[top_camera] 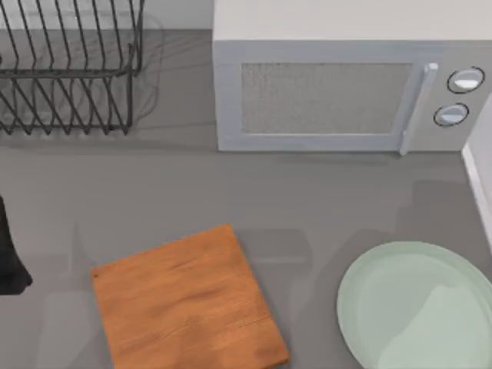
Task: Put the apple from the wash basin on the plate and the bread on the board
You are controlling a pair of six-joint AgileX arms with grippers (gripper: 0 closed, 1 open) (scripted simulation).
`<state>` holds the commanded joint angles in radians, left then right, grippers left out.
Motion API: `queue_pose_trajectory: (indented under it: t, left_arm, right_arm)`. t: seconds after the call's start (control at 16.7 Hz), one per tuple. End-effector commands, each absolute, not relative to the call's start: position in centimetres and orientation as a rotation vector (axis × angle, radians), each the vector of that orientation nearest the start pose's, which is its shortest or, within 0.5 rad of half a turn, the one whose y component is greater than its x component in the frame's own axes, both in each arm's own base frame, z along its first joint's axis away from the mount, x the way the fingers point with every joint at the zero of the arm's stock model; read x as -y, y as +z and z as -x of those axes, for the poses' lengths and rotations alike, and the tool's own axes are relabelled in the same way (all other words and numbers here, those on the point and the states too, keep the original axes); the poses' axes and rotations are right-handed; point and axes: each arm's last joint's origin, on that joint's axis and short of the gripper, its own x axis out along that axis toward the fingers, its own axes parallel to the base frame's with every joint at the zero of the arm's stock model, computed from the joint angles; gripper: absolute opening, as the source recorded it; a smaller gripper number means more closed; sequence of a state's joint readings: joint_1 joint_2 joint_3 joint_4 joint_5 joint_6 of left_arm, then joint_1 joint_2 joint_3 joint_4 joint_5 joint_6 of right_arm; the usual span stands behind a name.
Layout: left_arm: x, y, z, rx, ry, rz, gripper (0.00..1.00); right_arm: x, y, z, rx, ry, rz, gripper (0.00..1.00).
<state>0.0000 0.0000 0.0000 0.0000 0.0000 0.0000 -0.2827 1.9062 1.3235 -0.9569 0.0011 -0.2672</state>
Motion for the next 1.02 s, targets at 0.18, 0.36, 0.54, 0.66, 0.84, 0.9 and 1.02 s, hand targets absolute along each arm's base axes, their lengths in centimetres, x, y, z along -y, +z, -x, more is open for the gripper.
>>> queue_pose_trajectory:
  t: [0.18,0.36,0.54,0.66,0.84,0.9,1.02]
  left_arm:
    - [0.1,16.0,-10.6,0.0,0.0,0.0,1.0]
    - [0.1,16.0,-10.6,0.0,0.0,0.0,1.0]
    - [0.1,16.0,-10.6,0.0,0.0,0.0,1.0]
    - [0.1,16.0,-10.6,0.0,0.0,0.0,1.0]
    - [0.1,16.0,-10.6,0.0,0.0,0.0,1.0]
    - [0.1,16.0,-10.6,0.0,0.0,0.0,1.0]
    - [0.1,16.0,-10.6,0.0,0.0,0.0,1.0]
  right_arm:
    - [9.9,15.9,-34.5,-1.571,-0.008,-0.008,1.0]
    - [9.9,15.9,-34.5,-1.571,-0.008,-0.008,1.0]
    - [9.8,15.4,-34.6,-1.573,-0.004,-0.005,1.0]
    - [9.9,13.5,-34.9,-1.579,-0.003,-0.007,1.0]
    - [10.1,9.0,-35.4,-1.569,-0.006,-0.005,1.0]
    - [10.2,7.4,-35.5,-1.561,-0.008,-0.004,1.0]
    - [10.1,4.3,-35.3,-1.552,-0.011,-0.002,1.0]
